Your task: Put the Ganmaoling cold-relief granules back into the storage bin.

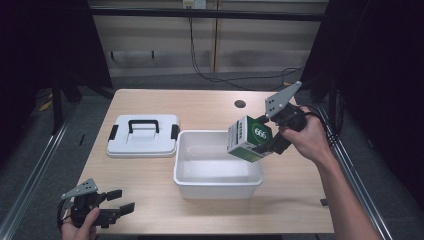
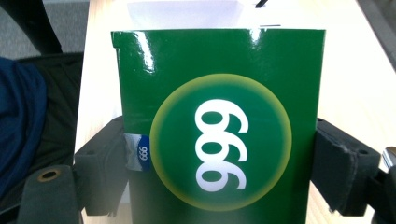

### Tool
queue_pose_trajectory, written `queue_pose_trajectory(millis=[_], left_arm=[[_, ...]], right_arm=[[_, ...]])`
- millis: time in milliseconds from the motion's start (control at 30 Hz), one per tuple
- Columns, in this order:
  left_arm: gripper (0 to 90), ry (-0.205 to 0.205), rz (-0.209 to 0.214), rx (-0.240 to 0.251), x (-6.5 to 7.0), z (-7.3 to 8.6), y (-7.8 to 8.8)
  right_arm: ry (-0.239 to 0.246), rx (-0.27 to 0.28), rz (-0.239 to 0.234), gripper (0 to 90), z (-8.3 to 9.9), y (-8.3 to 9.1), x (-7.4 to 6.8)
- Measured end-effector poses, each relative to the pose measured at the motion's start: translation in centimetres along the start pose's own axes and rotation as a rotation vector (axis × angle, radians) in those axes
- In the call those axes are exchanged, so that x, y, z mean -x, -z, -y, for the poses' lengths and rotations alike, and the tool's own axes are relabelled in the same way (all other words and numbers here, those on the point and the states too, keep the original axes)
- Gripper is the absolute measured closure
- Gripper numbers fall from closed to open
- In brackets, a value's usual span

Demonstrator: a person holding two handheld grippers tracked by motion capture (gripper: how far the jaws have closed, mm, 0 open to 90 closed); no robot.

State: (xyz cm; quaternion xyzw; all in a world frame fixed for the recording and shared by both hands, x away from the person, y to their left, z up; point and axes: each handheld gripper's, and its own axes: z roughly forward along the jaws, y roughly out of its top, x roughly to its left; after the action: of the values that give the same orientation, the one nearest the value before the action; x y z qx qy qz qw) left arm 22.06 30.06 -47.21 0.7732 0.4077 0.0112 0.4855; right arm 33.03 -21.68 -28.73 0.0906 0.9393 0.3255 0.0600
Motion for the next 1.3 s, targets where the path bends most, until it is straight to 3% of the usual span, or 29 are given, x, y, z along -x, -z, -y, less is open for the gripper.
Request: queue_pose_trajectory(millis=[400, 833, 900, 1300], left_arm=[[18.6, 0.003, 0.002, -0.001, 0.0, 0.0, -0.1], [18.6, 0.002, 0.003, -0.003, 0.0, 0.0, 0.0], [18.6, 0.002, 0.001, -0.003, 0.0, 0.0, 0.0], [18.6, 0.003, -0.002, -0.001, 0.0, 0.0, 0.0]], right_arm=[[0.028, -0.126, -0.019, 16.1, -1.2, -2.1, 0.3], [0.033, -0.26, -0.058, 16.1, -2.0, -5.4, 0.6], [0.047, -0.301, -0.063, 16.1, -2.1, -6.2, 0.6], [0.058, -0.39, -0.073, 16.1, -2.0, -8.2, 0.8]])
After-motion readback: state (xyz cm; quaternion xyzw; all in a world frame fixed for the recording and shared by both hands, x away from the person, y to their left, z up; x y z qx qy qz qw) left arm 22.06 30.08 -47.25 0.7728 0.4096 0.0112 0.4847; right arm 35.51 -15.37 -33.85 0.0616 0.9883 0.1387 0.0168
